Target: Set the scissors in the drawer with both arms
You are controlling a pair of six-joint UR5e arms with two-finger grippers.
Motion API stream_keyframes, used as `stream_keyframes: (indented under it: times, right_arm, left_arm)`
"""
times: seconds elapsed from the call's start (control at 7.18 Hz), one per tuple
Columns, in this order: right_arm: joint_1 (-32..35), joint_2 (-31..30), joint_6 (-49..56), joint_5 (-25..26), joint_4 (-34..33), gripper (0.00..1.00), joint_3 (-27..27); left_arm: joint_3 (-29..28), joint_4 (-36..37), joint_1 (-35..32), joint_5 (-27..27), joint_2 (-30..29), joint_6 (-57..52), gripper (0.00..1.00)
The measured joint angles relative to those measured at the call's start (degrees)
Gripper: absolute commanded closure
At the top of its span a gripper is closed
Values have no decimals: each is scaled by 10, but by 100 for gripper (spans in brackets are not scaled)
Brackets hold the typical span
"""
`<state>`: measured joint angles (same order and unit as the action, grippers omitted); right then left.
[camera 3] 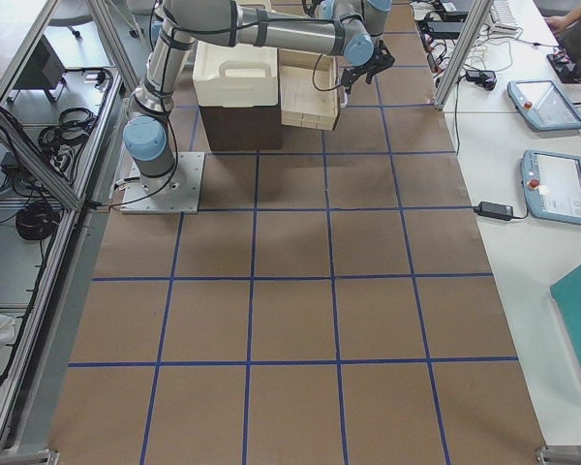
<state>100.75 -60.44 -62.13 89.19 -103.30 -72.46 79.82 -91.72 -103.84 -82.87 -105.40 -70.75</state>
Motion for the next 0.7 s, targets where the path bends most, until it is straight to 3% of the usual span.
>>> stream_keyframes:
  times: [0.28, 0.7]
  right_arm:
    - [-16, -49, 190, 34, 29, 0, -7]
    - [-32, -107, 344, 38, 73, 0, -30]
  left_arm:
    - [-3, 32, -41, 3, -20, 32, 100]
    - [0, 63, -95, 12, -56, 68, 100]
